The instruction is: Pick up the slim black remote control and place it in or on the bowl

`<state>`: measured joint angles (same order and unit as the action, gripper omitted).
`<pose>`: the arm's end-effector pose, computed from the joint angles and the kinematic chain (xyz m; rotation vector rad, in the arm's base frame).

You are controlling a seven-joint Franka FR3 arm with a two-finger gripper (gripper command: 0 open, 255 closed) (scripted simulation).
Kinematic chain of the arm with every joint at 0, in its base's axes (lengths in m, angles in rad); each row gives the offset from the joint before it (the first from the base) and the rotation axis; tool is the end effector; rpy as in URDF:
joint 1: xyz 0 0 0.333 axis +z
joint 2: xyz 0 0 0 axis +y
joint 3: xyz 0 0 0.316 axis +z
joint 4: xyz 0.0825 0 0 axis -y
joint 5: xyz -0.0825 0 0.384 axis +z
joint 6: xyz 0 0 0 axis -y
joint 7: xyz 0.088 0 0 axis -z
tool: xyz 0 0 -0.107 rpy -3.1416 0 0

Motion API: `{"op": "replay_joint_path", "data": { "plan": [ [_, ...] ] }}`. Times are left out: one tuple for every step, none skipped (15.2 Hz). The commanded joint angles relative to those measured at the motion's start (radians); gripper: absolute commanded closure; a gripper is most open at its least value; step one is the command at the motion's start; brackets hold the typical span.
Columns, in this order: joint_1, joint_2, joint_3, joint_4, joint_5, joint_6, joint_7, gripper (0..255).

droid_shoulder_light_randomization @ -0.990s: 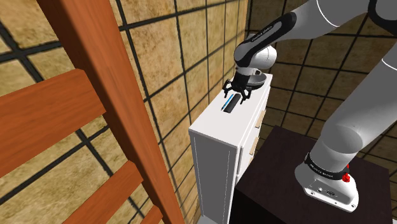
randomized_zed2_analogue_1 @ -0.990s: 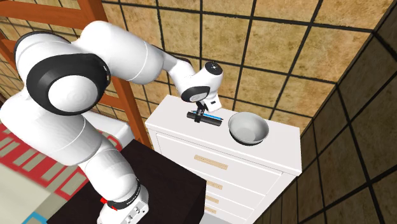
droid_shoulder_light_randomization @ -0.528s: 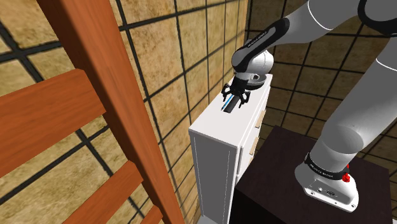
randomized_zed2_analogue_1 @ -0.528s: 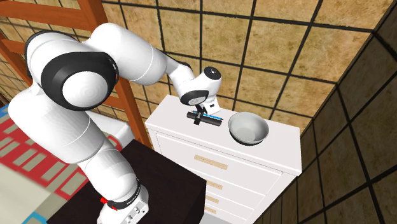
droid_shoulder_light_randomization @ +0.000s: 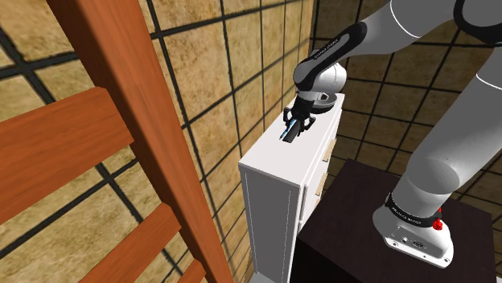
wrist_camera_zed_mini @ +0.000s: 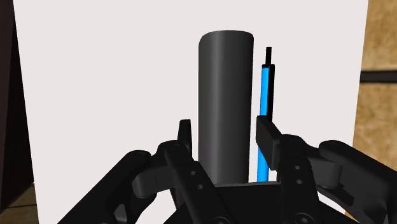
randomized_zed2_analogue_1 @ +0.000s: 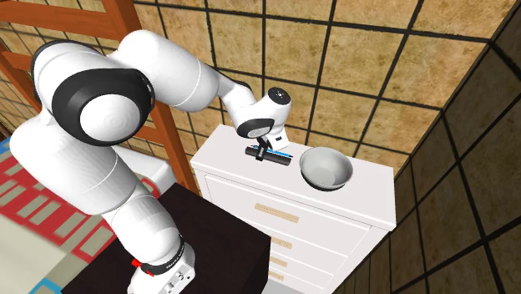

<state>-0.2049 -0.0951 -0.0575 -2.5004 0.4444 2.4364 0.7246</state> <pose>0.4470 -0.1188 0.3222 -2.2446 1.7480 0.0566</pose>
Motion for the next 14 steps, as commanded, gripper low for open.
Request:
{"op": "replay_joint_path", "data": {
  "plan": [
    [0.002,0.006,0.003,0.0,0.002,0.005,-0.001,255],
    [0.002,0.006,0.002,0.0,0.001,0.004,-0.001,255],
    [0.002,0.005,0.002,0.0,0.001,0.003,-0.001,255],
    [0.001,0.002,0.002,-0.002,0.0,0.003,-0.001,255],
    [0.001,0.003,0.002,-0.003,0.001,0.004,-0.002,255],
    [0.003,0.005,0.003,0.0,0.001,0.004,0.0,255],
    [0.001,-0.006,0.002,0.003,-0.007,-0.009,0.008,255],
    [0.0,-0.016,0.002,0.007,-0.014,-0.022,0.016,255],
    [-0.002,-0.026,0.002,0.011,-0.022,-0.035,0.024,255],
    [-0.003,-0.036,0.002,0.015,-0.029,-0.048,0.032,255],
    [-0.005,-0.046,0.002,0.019,-0.036,-0.062,0.04,255],
    [-0.006,-0.056,0.002,0.024,-0.042,-0.075,0.047,255],
    [-0.008,-0.065,0.002,0.029,-0.048,-0.088,0.054,255],
    [-0.009,-0.074,0.003,0.034,-0.054,-0.102,0.061,255]
  ]
}}
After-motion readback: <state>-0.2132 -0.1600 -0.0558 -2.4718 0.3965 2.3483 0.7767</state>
